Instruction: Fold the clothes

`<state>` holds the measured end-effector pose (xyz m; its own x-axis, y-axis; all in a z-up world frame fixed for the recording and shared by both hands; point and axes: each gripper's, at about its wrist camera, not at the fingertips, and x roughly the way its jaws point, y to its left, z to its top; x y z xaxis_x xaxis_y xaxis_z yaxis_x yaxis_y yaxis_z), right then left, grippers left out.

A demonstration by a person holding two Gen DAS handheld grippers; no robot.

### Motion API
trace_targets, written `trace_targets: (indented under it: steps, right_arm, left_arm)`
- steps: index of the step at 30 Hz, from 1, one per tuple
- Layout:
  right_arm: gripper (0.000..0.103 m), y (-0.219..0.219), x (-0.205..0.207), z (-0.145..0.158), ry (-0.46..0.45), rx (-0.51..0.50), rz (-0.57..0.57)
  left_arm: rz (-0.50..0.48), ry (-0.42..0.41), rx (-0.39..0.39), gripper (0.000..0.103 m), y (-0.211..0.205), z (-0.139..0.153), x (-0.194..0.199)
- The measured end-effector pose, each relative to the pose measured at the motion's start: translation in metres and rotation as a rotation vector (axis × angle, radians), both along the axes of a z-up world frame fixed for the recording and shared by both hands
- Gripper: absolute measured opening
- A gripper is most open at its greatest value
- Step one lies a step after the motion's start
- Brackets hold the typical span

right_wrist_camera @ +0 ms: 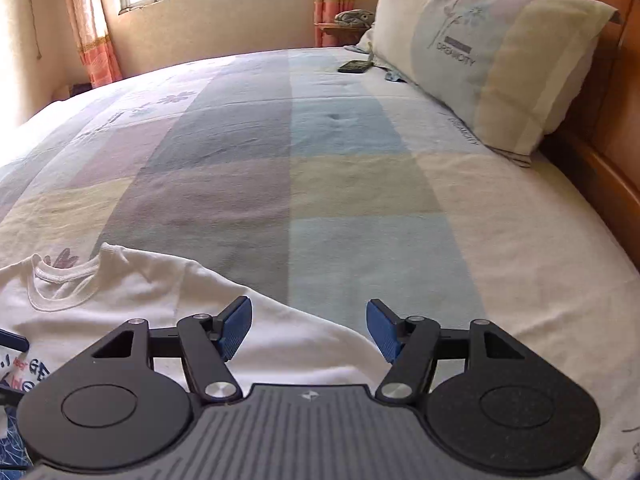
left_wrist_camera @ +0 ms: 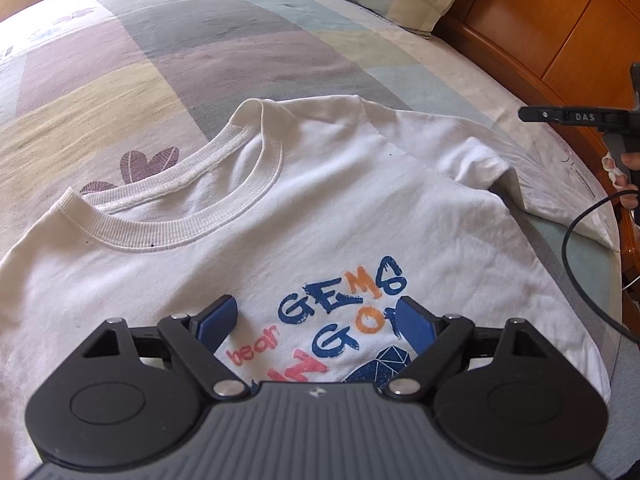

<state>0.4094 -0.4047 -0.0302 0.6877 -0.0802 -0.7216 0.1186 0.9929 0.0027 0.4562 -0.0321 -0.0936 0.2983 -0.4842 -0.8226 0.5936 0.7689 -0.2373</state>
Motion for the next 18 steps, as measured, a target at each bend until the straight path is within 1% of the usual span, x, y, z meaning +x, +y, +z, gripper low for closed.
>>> trace_targets:
  steps: [4,5,7,9,12,16,17,18]
  right_arm:
    - [0.069,-0.069,-0.066,0.003,0.076,-0.087,-0.196]
    - [0.069,-0.081,-0.081,0.001,0.094,-0.110,-0.226]
    - [0.069,-0.100,-0.106,-0.009,0.123,-0.121,-0.263]
    - [0.069,-0.114,-0.125,-0.020,0.146,-0.118,-0.277]
    - [0.069,-0.124,-0.136,-0.042,0.213,-0.149,-0.278]
    - [0.068,-0.126,-0.144,-0.051,0.198,-0.097,-0.248]
    - [0.066,-0.127,-0.146,-0.052,0.192,-0.081,-0.240]
    - [0.054,-0.127,-0.148,-0.054,0.185,-0.066,-0.231]
  left_arm:
    - [-0.001,0.000,0.009,0.086,-0.001,0.001,-0.002]
    - [-0.002,-0.001,0.014,0.086,-0.002,0.002,-0.003]
    - [-0.005,-0.003,0.026,0.086,-0.005,0.003,-0.005]
    - [-0.009,-0.008,0.033,0.086,-0.008,0.005,-0.009]
    - [-0.014,-0.013,0.043,0.086,-0.011,0.008,-0.013]
    - [-0.017,-0.014,0.056,0.086,-0.016,0.010,-0.019]
    - [-0.018,-0.013,0.058,0.086,-0.018,0.010,-0.021]
    - [-0.020,-0.013,0.060,0.086,-0.019,0.010,-0.022]
